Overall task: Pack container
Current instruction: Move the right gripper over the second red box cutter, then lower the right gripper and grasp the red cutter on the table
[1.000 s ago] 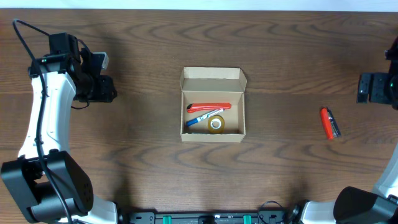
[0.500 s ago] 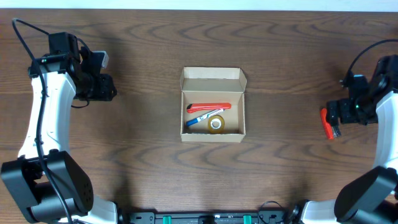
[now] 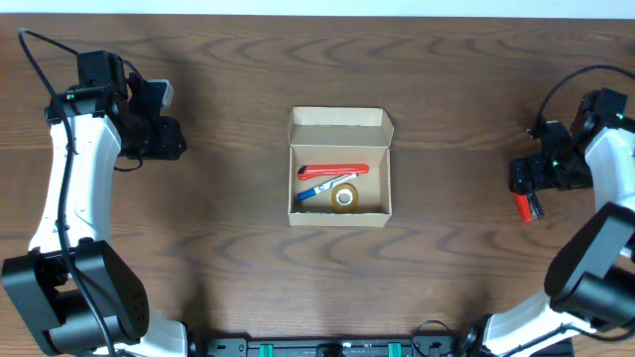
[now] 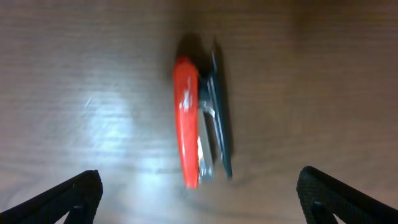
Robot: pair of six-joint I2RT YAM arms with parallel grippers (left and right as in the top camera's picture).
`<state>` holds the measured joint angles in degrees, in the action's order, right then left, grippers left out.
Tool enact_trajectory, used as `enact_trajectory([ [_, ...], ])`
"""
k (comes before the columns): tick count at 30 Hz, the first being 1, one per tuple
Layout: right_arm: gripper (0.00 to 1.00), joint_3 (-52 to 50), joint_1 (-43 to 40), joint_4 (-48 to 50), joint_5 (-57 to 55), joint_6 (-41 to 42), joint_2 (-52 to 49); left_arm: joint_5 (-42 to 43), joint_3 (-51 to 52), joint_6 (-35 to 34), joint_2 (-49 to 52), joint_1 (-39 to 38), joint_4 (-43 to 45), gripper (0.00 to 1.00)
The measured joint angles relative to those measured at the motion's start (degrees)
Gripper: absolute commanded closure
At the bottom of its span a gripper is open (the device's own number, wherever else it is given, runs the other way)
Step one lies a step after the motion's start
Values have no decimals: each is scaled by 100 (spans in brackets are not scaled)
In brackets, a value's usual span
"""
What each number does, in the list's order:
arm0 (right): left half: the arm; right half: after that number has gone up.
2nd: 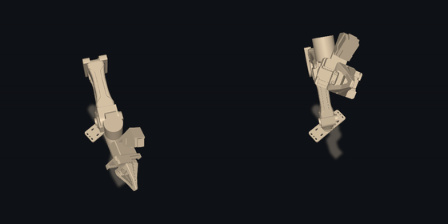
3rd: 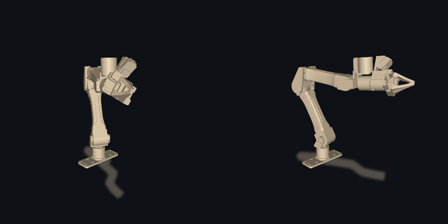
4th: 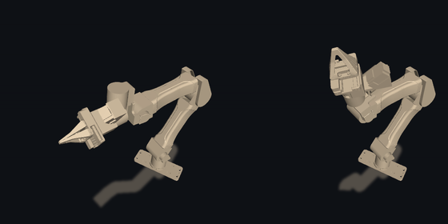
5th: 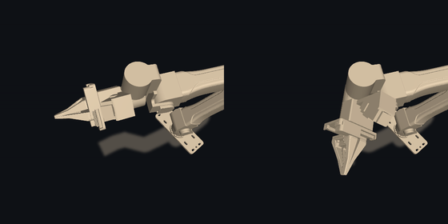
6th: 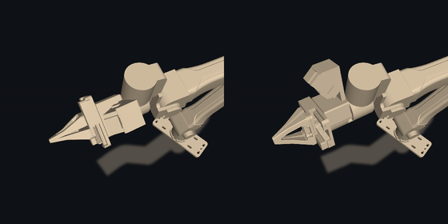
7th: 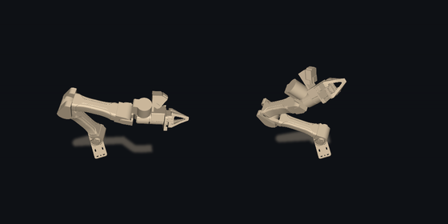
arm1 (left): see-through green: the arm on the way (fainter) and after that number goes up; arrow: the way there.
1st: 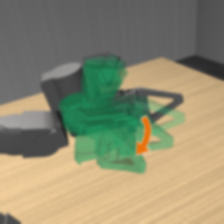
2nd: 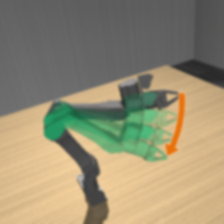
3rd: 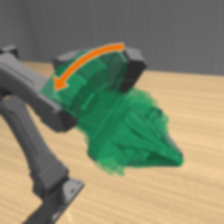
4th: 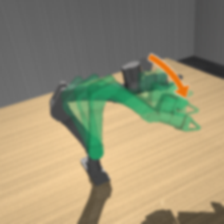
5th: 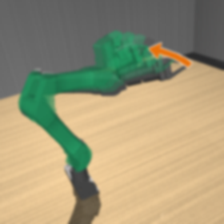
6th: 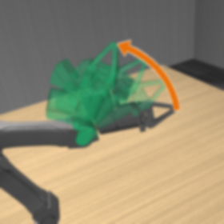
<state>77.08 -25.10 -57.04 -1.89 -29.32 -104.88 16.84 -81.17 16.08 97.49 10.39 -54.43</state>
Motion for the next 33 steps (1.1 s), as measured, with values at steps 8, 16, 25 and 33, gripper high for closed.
enact_trajectory([
  [8, 1, -2, 0, 466, 2, -72, -260, -2, 0, -90, 0, 0, -15, 56],
  [16, 5, -2, -2, 525, 2, -107, -623, -2, 0, -109, 0, 0, -13, 56],
  [25, 13, -2, -13, 479, 0, -114, -726, -2, 0, -109, 0, 0, -17, 56],
  [33, 12, -11, -142, 247, -22, -83, -726, -4, 0, -109, -2, 0, -17, 56],
])
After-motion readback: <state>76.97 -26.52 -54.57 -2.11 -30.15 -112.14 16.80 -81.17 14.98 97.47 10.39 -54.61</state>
